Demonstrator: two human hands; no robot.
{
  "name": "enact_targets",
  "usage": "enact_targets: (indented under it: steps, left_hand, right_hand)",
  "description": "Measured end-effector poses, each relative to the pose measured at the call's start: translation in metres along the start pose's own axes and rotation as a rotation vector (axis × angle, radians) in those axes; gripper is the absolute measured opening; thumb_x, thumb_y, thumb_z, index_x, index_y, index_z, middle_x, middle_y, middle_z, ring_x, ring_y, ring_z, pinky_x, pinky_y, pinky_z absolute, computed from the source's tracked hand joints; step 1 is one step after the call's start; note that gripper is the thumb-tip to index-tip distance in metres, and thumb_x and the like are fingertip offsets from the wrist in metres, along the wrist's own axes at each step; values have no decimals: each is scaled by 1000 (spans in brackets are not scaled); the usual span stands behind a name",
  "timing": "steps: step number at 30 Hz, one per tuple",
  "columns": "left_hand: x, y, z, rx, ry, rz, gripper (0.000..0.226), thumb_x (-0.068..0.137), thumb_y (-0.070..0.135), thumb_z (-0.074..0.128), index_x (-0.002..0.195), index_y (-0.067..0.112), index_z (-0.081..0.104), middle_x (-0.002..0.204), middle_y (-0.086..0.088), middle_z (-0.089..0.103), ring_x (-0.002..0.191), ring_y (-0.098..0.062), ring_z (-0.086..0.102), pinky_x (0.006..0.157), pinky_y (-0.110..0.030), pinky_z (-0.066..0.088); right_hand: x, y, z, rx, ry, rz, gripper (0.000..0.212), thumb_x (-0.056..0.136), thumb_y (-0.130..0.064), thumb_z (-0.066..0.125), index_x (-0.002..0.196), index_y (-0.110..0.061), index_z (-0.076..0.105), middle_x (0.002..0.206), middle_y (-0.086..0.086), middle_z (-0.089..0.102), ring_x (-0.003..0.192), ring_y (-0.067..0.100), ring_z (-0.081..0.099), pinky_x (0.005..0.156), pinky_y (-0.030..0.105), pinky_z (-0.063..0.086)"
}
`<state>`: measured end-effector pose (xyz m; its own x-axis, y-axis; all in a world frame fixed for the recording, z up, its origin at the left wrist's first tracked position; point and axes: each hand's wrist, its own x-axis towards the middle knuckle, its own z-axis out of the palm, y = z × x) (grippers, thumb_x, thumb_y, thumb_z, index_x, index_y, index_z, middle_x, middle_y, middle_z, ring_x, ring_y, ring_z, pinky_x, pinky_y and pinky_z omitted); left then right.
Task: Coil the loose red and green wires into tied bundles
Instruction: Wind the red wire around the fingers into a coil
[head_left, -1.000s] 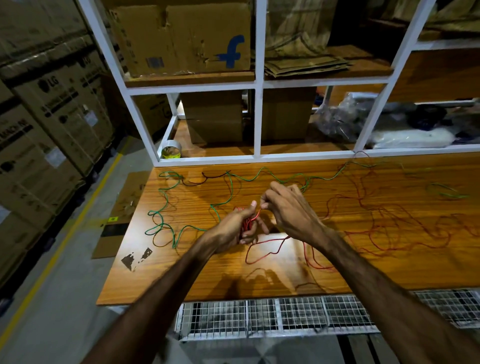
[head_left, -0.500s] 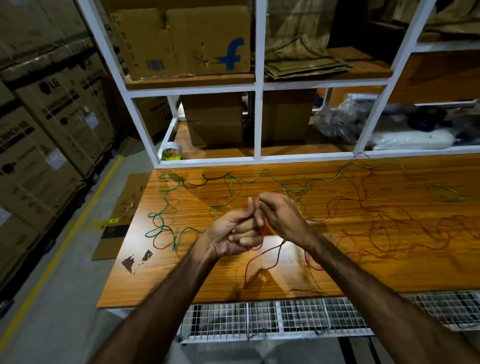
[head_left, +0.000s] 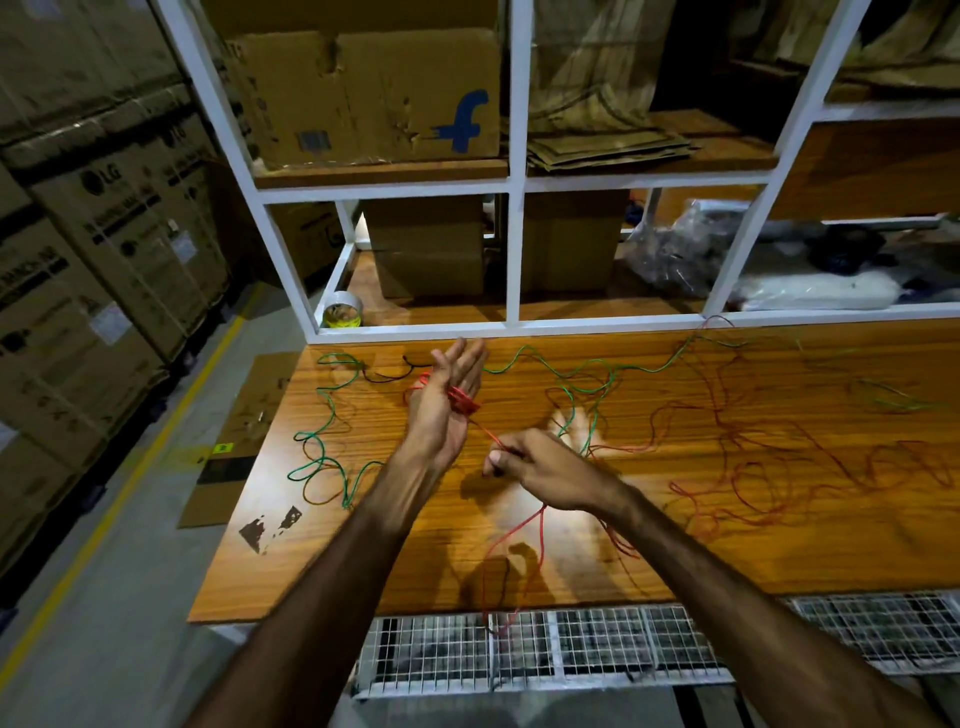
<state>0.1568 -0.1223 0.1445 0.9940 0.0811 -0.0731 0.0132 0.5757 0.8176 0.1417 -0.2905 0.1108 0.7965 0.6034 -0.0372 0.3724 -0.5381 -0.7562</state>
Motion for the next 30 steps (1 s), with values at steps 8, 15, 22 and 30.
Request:
enact_targets:
  steps: [8, 15, 22, 30]
  left_hand:
    - [-17, -15, 3, 891, -133, 134, 35, 108, 38, 44, 98, 16, 69, 62, 5, 71, 72, -15, 69, 69, -28, 53]
    - [-18, -12, -11, 964, -534, -152, 72, 100, 66, 40, 70, 8, 70, 42, -12, 45, 41, -23, 45, 69, -41, 48]
    - [-24, -6, -14, 810, -774, -319, 58, 103, 42, 55, 51, 19, 63, 39, -3, 34, 42, -18, 34, 69, -50, 43]
    - [-25, -3, -42, 426, -740, -524, 54, 90, 41, 75, 83, -11, 62, 39, 4, 33, 32, -8, 34, 61, -29, 48]
  right_hand:
    - [-1, -7, -31, 249, -68, 42, 30, 107, -18, 57, 79, -20, 68, 67, 2, 59, 61, 18, 55, 58, 30, 42]
    - [2, -4, -52, 143, -176, 49, 24, 100, -27, 68, 82, -14, 77, 49, -12, 52, 46, 2, 39, 48, 23, 27]
    - [0, -4, -51, 348, -406, 65, 29, 100, -15, 68, 73, -25, 75, 72, 1, 63, 54, 8, 39, 47, 20, 31]
    - [9, 15, -61, 550, -447, 172, 29, 102, -32, 59, 94, -7, 71, 50, -8, 34, 44, 5, 28, 46, 21, 27]
